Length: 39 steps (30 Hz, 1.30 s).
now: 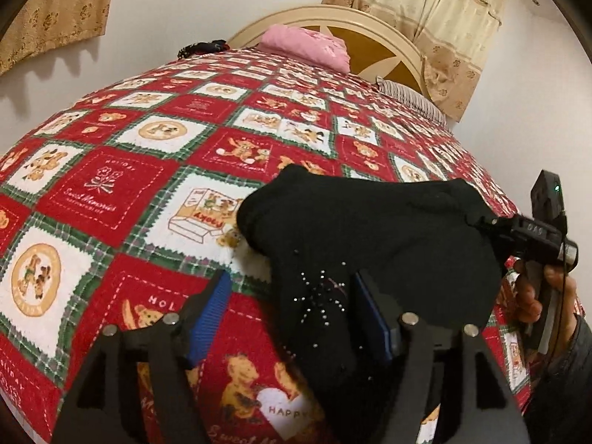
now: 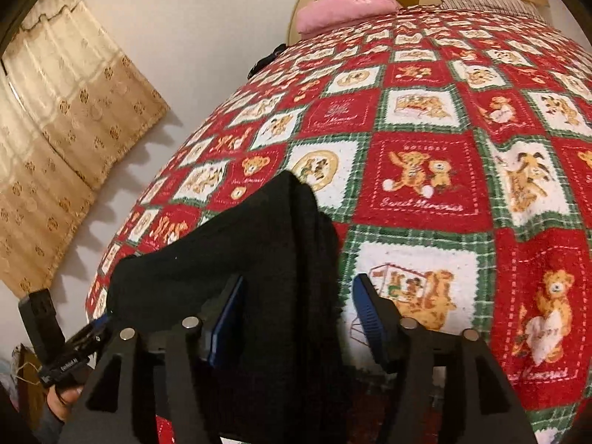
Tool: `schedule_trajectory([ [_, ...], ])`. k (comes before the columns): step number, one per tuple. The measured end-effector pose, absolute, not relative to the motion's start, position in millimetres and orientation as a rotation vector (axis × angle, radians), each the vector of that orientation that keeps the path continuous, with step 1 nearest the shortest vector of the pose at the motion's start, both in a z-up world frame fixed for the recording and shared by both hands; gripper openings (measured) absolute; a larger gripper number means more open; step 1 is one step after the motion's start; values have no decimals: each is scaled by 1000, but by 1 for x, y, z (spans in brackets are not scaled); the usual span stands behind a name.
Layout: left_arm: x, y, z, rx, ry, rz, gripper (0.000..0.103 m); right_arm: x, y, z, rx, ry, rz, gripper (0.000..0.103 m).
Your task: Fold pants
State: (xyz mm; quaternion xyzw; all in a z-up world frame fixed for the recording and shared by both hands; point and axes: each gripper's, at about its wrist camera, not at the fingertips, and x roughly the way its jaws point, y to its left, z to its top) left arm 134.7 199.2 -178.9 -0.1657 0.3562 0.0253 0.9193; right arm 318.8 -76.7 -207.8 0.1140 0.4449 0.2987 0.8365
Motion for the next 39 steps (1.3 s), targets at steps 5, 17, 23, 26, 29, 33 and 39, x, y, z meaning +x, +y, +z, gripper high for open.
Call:
schedule_trajectory([
  [5, 129, 195, -177, -328, 738, 89, 71, 322, -109, -204, 408, 958, 599, 65],
  [17, 66, 176, -141, -355, 686, 198, 95, 239, -156, -145, 213, 845, 390, 65],
  [23, 32, 138, -92, -318, 568, 167, 103, 149, -137, -104, 65, 727, 424, 65],
  [26, 19, 120, -72, -304, 523, 135, 103, 104, -123, -82, -28, 654, 459, 73],
  [29, 5, 103, -58, -281, 498, 112, 103, 64, -116, -60, -87, 568, 466, 73],
  [33, -6, 86, -47, -232, 486, 99, 103, 29, -120, -42, -43, 501, 498, 76],
  [39, -18, 76, -36, -187, 440, 90, 103, 7, -118, -24, -69, 425, 471, 77],
])
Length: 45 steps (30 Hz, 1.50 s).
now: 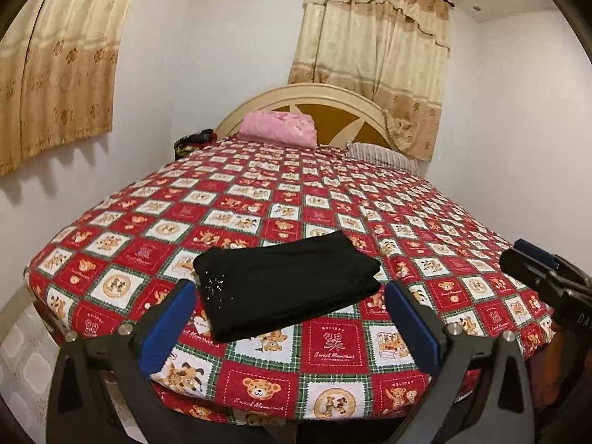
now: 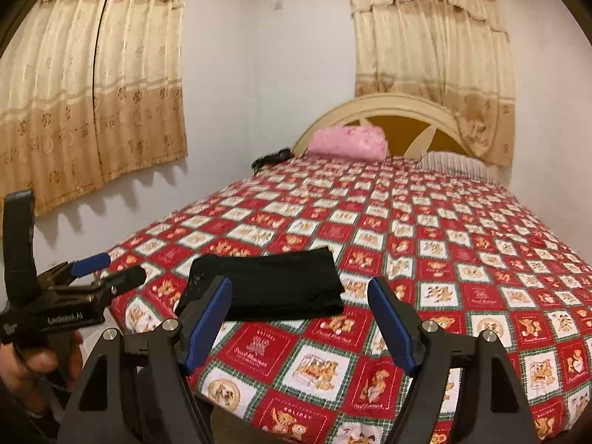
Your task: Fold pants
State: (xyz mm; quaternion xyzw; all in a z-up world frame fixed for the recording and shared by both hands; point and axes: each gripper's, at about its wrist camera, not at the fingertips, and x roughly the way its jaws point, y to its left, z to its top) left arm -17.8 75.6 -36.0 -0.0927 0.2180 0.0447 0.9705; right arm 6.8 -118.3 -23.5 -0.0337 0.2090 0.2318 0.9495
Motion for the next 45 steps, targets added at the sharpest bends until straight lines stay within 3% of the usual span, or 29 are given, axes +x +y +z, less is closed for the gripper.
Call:
schedule_trajectory([
  [45, -17, 66, -38, -119, 466, 102, 103, 5, -131, -23, -48, 407, 466, 77],
])
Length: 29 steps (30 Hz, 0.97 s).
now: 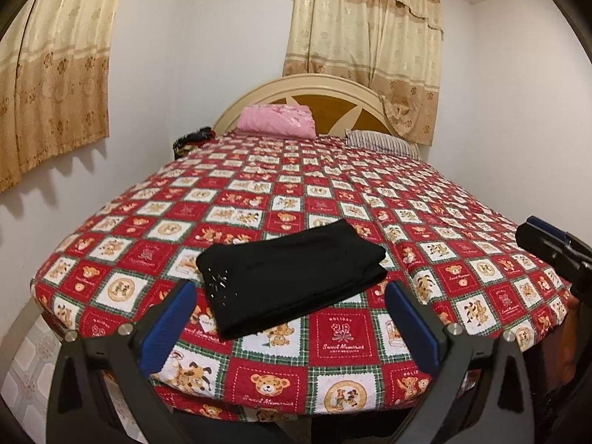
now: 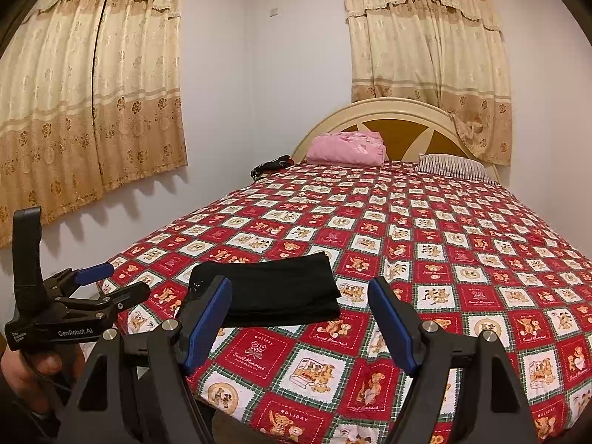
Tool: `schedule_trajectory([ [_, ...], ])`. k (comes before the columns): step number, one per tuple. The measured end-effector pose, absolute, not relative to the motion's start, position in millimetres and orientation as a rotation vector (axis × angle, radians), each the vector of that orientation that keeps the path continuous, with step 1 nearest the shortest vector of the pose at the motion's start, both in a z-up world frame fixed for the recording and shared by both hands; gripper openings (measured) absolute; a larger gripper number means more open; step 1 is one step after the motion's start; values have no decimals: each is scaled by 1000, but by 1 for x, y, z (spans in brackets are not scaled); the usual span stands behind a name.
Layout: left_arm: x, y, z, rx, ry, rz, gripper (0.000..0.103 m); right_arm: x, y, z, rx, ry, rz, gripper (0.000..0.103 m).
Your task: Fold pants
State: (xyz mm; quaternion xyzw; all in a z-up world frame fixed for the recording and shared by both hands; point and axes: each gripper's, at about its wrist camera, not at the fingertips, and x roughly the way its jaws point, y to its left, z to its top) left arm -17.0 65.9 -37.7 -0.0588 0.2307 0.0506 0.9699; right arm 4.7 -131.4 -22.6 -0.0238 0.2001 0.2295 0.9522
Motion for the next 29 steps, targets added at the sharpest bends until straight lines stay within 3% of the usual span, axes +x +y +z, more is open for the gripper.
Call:
schedule_trajectory([
  [29, -18, 55, -40, -39, 435, 141, 103, 0, -122, -23, -100, 384, 435, 77],
])
